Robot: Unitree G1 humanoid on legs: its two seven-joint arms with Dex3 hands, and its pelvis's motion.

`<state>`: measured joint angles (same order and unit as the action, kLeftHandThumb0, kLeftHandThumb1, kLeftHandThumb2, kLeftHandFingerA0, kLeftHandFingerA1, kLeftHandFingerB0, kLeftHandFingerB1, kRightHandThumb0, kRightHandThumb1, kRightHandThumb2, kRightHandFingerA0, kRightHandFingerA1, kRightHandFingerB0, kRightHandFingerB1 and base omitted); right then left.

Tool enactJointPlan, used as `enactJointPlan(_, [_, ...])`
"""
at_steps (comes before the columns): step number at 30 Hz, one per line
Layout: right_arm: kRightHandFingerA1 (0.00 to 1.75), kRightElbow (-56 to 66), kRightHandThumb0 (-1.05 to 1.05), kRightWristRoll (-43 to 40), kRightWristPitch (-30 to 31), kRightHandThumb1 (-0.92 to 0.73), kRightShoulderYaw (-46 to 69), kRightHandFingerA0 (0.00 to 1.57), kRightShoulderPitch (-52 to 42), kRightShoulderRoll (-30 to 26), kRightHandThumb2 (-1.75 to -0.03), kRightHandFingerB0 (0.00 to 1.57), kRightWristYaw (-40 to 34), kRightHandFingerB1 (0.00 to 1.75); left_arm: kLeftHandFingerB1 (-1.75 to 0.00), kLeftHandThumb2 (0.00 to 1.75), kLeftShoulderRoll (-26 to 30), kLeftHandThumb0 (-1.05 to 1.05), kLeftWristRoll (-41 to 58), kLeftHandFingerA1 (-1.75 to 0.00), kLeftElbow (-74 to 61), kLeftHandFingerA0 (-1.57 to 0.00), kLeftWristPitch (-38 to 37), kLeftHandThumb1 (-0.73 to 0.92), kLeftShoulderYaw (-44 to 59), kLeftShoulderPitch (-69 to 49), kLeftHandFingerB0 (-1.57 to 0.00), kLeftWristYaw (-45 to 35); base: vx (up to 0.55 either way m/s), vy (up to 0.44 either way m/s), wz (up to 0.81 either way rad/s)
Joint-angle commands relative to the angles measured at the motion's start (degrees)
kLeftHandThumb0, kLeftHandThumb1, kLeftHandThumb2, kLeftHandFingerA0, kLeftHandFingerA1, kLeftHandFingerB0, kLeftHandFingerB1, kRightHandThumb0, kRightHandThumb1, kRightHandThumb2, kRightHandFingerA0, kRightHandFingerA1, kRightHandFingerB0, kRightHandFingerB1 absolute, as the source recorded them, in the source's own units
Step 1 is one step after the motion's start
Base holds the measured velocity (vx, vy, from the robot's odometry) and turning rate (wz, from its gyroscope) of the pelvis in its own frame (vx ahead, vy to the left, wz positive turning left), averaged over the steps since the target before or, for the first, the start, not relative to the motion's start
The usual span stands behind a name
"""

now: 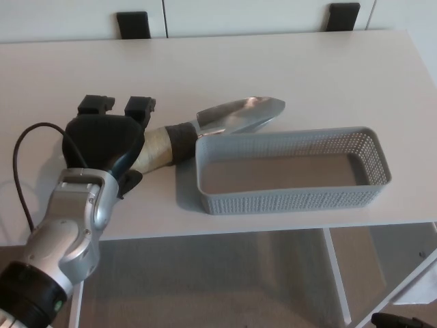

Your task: The robot walks towards a desk on which a shovel is kept on the left hand side and a container is kept on the right hand side. The robot picks up the shovel using its left hand and places it in the container.

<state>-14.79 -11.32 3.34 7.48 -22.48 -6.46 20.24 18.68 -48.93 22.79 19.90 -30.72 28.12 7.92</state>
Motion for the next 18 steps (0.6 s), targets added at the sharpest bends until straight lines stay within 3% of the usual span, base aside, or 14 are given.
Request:
enactJointPlan(1, [0.58, 0.86, -0.19, 1.16, -1.48, -0.41, -0.25, 0.74, -0.06, -1.04, -0.52, 0.55, -0.61, 0.49, -0.48, 0.88, -0.73, -0.31, -1.89, -0.49, 2.63, -0.01, 1.49, 0.32, 0.63, 1.52, 0.0, 1.91, 0.0, 0.0, 0.0])
enactJointPlan(8, [0.58, 0.44, -0.18, 1.09, -0.92, -0.41, -0.17, 0.76, 1.02, -1.08, -0.52, 0.56, -0.82, 0.49, -0.48, 0.89, -2.64, -0.31, -1.42, -0.48, 6.36, 0.0, 2.18, 0.34, 0.81, 4.16, 0.0, 0.59, 0.0, 0.0, 0.0])
enactJointPlan(9, [0.57, 0.75, -0.19, 1.45, -0.92, -0.41, -0.35, 0.76, 0.86, -1.18, -0.52, 0.56, -0.96, 0.49, -0.27, 0.71, -2.76, -0.61, -1.23, -0.38, 6.49, -0.1, 2.18, 0.43, 0.88, 4.44, -0.06, -0.06, 0.0, 0.0, 0.0])
enactJointPlan(10, [0.61, 0.57, -0.25, 1.69, -1.35, -0.4, -0.5, 0.76, 0.92, -1.42, -0.58, 0.56, -0.68, 0.53, -0.26, 0.72, -3.13, -0.6, -0.74, -0.41, 7.41, -0.11, 1.65, 0.42, 1.07, 5.12, -0.05, -0.19, 0.0, 0.0, 0.0])
enactJointPlan(11, [0.61, 0.45, -0.24, 1.53, -1.43, -0.4, -0.48, 0.76, 0.96, -1.44, -0.58, 0.57, -0.43, 0.53, -0.49, 0.89, -3.35, -0.32, -0.75, -0.48, 7.77, 0.0, 1.88, 0.32, 1.03, 5.5, 0.0, -0.58, 0.0, 0.0, 0.0])
enactJointPlan(14, [0.61, 0.14, -0.24, 1.4, -1.5, -0.4, -0.58, 0.76, 1.08, -1.65, -0.58, 0.57, 0.05, 0.53, -0.48, 0.89, -4.51, -0.33, 1.41, -0.48, 8.62, 0.0, 1.79, 0.31, 2.36, 6.36, 0.0, -2.29, 0.0, 0.0, 0.0])
enactJointPlan(15, [0.61, 0.09, -0.23, 1.34, -1.36, -0.4, -0.58, 0.76, 1.14, -1.67, -0.57, 0.57, 0.09, 0.53, -0.31, 0.72, -4.87, -0.62, 2.42, -0.41, 8.95, -0.17, 1.36, 0.43, 3.12, 6.57, -0.08, -2.91, 0.0, 0.0, 0.0])
enactJointPlan(18, [0.61, -0.64, -0.24, 1.67, -2.25, -0.41, -0.77, 0.75, 1.36, -1.89, -0.58, 0.56, 0.51, 0.53, -0.34, 0.73, -6.05, -0.64, 5.95, -0.43, 10.99, -0.22, -0.28, 0.43, 5.65, 7.82, -0.08, -5.81, 0.0, 0.0, 0.0])
